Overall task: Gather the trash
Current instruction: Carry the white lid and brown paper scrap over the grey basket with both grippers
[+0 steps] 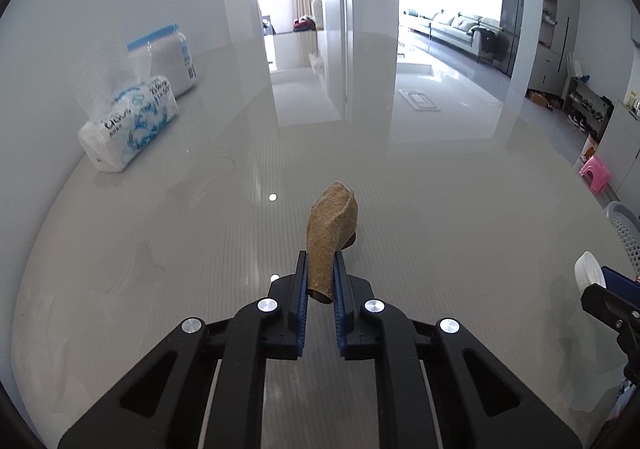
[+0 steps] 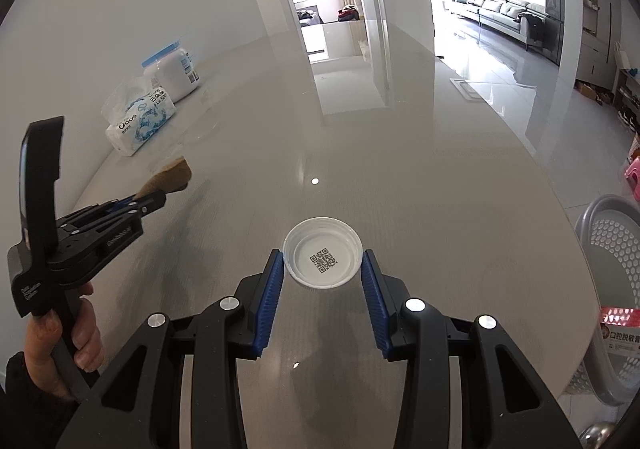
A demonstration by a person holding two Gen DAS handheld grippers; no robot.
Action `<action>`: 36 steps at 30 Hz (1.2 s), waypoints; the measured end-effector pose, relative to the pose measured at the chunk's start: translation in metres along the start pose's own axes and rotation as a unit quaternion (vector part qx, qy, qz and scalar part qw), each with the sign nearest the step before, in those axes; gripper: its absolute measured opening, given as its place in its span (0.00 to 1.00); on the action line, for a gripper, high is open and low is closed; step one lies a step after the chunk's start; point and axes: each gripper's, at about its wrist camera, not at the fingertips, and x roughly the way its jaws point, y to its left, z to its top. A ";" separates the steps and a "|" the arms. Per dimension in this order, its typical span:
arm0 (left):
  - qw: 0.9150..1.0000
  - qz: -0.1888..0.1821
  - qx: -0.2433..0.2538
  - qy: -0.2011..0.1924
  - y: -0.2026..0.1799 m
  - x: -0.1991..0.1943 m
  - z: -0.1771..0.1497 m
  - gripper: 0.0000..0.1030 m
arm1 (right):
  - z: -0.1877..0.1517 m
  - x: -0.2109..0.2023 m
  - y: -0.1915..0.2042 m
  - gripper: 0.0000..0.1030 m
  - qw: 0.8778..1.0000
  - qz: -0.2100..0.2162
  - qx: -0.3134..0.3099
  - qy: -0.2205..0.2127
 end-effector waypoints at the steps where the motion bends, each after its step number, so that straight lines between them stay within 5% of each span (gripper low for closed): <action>1: 1.000 0.000 0.002 -0.005 -0.003 -0.005 0.000 0.11 | -0.001 -0.003 -0.002 0.37 1.000 0.000 0.002 -0.002; 8: 0.999 -0.018 0.022 -0.031 -0.035 -0.033 0.000 0.11 | -0.007 -0.025 -0.022 0.38 1.000 -0.005 0.019 -0.019; 17: 0.993 -0.095 0.056 -0.041 -0.122 -0.056 -0.002 0.11 | -0.027 -0.070 -0.093 0.38 0.996 -0.044 0.068 -0.045; 30: 0.966 -0.217 0.140 -0.022 -0.289 -0.072 -0.010 0.11 | -0.077 -0.143 -0.241 0.38 0.972 -0.140 0.172 -0.076; 36: 0.955 -0.243 0.169 0.000 -0.343 -0.062 -0.020 0.11 | -0.101 -0.154 -0.283 0.37 0.964 -0.154 0.205 -0.072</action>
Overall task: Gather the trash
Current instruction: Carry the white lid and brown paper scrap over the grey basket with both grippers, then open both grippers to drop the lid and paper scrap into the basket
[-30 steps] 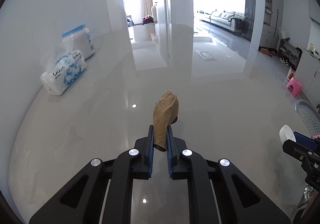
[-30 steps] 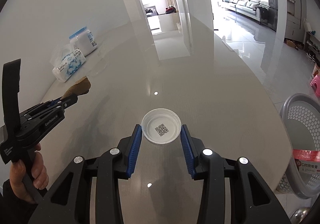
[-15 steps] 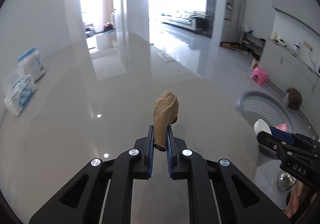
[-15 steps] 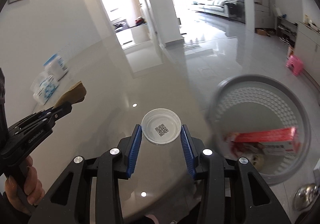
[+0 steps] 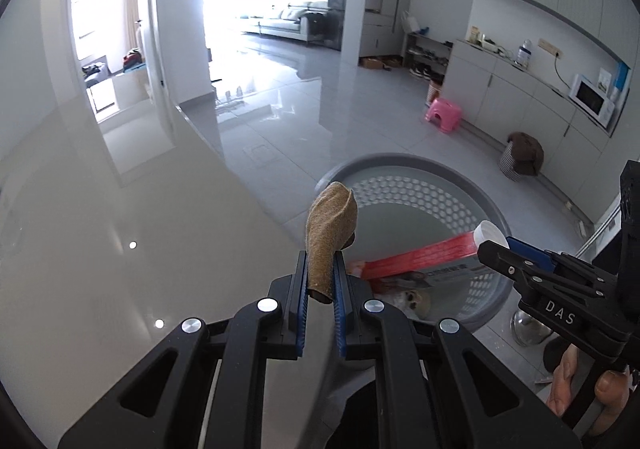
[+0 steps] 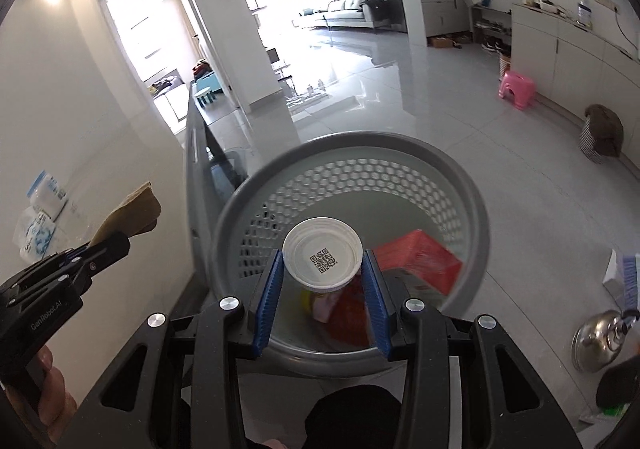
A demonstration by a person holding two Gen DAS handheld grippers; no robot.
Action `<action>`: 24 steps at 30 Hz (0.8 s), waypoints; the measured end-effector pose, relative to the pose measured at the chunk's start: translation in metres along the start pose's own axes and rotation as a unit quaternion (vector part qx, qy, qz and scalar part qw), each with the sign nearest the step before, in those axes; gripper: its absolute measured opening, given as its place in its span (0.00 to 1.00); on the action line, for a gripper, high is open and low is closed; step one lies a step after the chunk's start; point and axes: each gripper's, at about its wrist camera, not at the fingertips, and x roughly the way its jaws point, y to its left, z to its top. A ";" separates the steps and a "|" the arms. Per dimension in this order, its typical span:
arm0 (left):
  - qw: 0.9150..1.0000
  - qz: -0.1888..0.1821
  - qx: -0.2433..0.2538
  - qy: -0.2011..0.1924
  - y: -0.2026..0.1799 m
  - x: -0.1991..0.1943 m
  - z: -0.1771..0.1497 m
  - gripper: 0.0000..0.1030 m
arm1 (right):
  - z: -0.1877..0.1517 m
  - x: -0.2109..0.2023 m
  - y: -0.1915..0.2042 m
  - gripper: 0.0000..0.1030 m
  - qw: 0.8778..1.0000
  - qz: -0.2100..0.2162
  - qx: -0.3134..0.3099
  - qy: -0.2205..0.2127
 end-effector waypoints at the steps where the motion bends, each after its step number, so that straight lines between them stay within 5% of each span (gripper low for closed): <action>1: 1.000 -0.003 0.002 0.003 -0.005 0.004 0.000 0.11 | 0.000 0.001 -0.005 0.38 1.000 -0.001 0.005 0.001; 16: 1.000 0.001 0.011 0.023 -0.027 0.028 0.001 0.13 | 0.005 0.012 -0.024 0.38 1.000 -0.001 -0.006 0.006; 20: 1.000 0.010 0.008 0.016 -0.026 0.024 0.000 0.29 | 0.005 0.014 -0.022 0.56 1.000 0.004 -0.007 -0.001; 22: 1.000 0.016 0.002 0.010 -0.022 0.019 -0.001 0.51 | 0.005 0.012 -0.022 0.57 1.000 0.003 -0.005 -0.006; 24: 1.000 0.020 -0.003 0.005 -0.021 0.017 -0.001 0.52 | 0.005 0.010 -0.021 0.57 1.000 0.002 -0.004 -0.008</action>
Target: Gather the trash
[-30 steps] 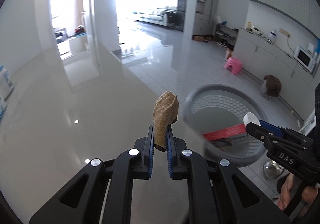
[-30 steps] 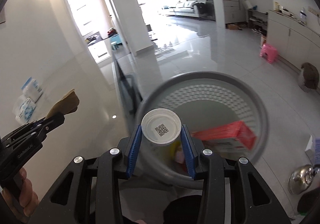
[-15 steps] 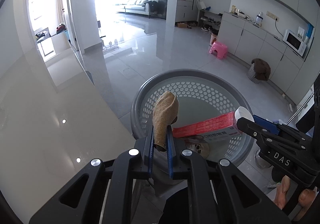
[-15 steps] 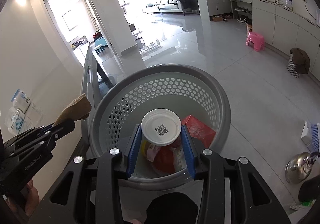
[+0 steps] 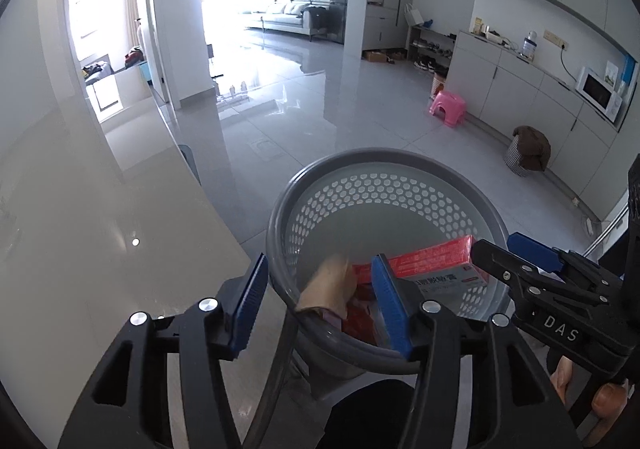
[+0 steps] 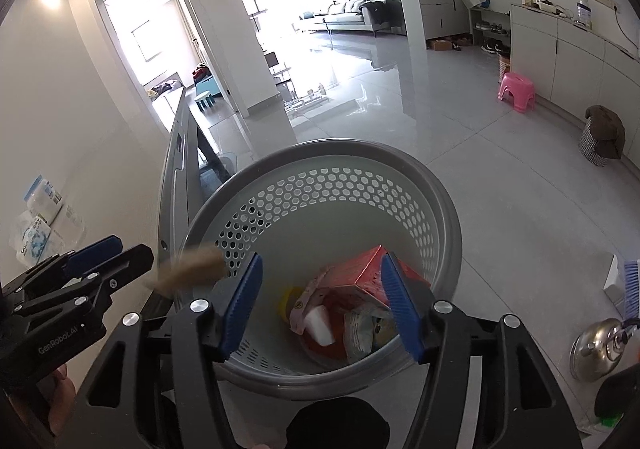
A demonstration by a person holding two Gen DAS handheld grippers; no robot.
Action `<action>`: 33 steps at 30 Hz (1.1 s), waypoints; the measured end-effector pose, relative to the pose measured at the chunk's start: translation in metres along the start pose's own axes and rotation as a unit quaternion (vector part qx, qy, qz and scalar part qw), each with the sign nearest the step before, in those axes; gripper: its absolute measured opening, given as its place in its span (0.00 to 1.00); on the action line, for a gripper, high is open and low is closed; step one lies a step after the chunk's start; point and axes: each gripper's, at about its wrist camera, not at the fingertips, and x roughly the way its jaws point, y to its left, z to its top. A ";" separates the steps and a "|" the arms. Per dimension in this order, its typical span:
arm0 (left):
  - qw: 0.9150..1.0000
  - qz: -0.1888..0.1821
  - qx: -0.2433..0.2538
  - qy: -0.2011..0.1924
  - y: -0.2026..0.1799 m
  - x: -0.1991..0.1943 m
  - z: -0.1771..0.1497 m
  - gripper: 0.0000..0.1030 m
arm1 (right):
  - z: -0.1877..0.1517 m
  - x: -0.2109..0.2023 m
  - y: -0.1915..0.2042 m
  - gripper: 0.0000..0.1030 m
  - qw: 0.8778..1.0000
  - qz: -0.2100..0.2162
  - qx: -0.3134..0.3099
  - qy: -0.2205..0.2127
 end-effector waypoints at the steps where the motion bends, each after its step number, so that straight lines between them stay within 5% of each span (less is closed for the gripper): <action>1: 1.000 0.001 -0.002 0.000 0.002 -0.001 0.000 0.52 | -0.001 -0.001 0.000 0.57 1.000 -0.001 0.001 -0.002; 14: 1.000 0.011 -0.022 0.009 0.006 -0.003 0.000 0.54 | -0.002 -0.012 0.002 0.60 1.000 -0.006 0.009 -0.006; 33: 0.998 0.041 -0.038 -0.017 0.009 -0.022 0.004 0.78 | -0.001 -0.020 0.013 0.67 0.999 -0.034 -0.010 -0.014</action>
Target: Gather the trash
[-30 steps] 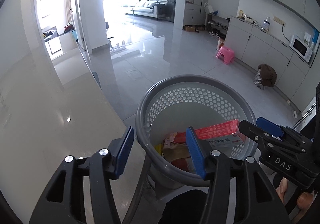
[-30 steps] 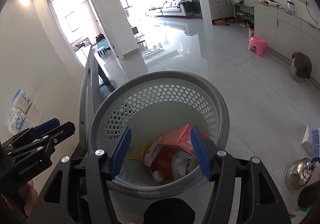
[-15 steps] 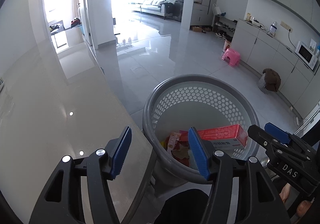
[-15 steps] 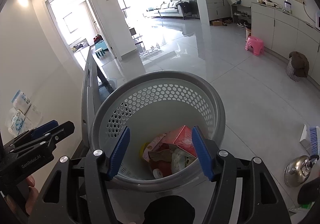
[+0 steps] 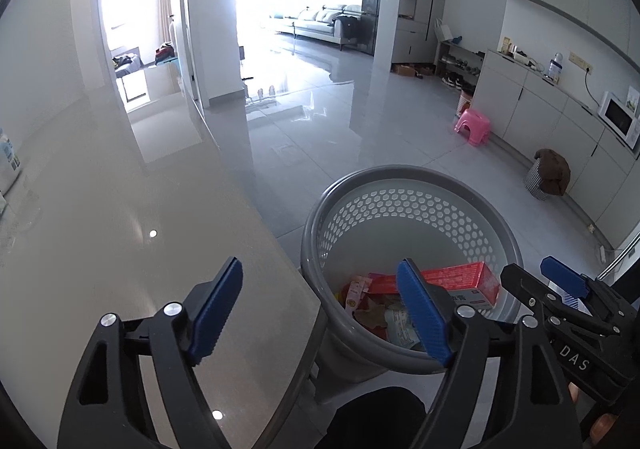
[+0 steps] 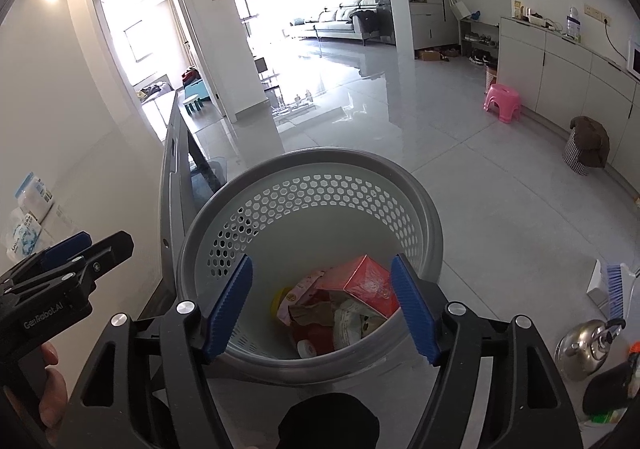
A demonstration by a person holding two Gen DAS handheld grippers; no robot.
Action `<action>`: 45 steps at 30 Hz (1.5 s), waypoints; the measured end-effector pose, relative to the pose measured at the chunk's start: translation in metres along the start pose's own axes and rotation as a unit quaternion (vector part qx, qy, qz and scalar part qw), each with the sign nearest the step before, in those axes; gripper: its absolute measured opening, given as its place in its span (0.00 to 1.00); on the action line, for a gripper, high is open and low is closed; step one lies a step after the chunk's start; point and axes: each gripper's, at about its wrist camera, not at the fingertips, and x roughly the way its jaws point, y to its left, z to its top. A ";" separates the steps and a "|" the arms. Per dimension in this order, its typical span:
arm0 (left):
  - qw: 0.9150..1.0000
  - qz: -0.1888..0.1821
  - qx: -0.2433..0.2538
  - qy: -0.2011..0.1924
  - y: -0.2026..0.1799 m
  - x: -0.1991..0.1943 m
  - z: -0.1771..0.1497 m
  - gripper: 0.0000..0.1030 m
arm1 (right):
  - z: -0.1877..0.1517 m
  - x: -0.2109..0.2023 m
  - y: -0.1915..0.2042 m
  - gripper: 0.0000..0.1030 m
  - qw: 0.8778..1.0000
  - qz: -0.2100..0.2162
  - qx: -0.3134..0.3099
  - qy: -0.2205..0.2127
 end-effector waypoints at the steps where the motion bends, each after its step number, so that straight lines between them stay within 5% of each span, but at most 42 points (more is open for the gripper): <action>1: 1.000 0.002 0.000 -0.002 0.000 -0.001 0.000 0.79 | 0.000 -0.001 0.000 0.67 1.000 -0.001 0.000 -0.001; 16: 0.999 0.030 -0.006 -0.023 0.006 -0.017 -0.001 0.93 | 0.001 -0.008 0.003 0.72 1.000 -0.009 -0.004 -0.010; 25: 0.999 0.041 -0.012 -0.026 0.011 -0.022 -0.004 0.94 | 0.001 -0.012 0.008 0.80 1.000 -0.010 -0.005 -0.018; 45: 0.998 0.047 -0.012 -0.032 0.009 -0.029 -0.005 0.94 | 0.001 -0.018 0.008 0.80 1.000 -0.010 -0.003 -0.024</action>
